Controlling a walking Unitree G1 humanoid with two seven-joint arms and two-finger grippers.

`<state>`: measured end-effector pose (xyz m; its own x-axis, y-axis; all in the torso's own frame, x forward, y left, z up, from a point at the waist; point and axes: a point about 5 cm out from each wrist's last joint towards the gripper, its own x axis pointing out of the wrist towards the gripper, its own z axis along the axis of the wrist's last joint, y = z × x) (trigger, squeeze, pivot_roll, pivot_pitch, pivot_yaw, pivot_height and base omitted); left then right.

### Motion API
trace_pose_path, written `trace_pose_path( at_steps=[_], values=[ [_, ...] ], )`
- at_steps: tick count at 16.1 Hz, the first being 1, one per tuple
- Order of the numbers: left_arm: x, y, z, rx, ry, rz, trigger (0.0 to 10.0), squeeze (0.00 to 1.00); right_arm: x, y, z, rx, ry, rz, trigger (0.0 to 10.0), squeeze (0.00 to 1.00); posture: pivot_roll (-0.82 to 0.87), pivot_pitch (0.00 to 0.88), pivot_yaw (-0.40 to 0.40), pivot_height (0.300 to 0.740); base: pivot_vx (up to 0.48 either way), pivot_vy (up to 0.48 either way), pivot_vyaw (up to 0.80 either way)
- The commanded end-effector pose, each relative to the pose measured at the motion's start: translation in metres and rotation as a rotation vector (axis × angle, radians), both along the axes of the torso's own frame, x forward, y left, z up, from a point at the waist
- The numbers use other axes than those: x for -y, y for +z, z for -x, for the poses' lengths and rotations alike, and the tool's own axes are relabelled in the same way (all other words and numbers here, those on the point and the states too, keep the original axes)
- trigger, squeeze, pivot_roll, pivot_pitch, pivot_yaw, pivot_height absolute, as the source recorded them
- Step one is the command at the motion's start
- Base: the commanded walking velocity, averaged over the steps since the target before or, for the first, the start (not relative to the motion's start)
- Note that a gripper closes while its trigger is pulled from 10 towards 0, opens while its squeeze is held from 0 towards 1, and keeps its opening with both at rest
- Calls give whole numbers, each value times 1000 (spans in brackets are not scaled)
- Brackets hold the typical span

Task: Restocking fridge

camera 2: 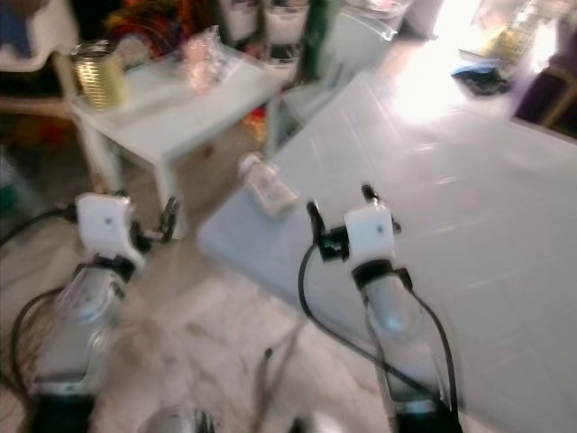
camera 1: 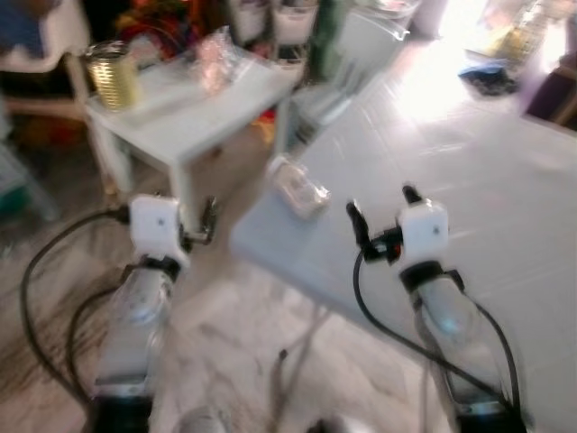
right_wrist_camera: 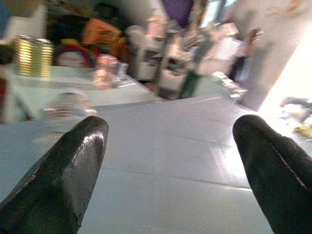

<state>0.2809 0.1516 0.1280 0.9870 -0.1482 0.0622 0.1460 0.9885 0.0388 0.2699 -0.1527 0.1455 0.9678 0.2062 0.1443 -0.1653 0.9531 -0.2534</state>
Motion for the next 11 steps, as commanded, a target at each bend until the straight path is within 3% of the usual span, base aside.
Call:
trace_pose_path(
  at_steps=[1, 8, 11],
  values=[
    [-2, 2, 1, 15, -8, -12, 10000, 0, -2, 13, 1, 75, -3, 18, 10000, 0, 76, 75, -58, 740, 431, 0, -800],
    [3, 10, -3, 80, -7, -18, 10000, 0, -8, 19, -3, 109, 13, 44, 10000, 0, 86, 97, -60, 740, 454, 0, -763],
    [2, 14, 3, 120, 35, 15, 10000, 0, -9, 21, -5, 123, 30, 62, 10000, 0, 86, 101, -62, 740, 150, 0, 0]
  ],
)
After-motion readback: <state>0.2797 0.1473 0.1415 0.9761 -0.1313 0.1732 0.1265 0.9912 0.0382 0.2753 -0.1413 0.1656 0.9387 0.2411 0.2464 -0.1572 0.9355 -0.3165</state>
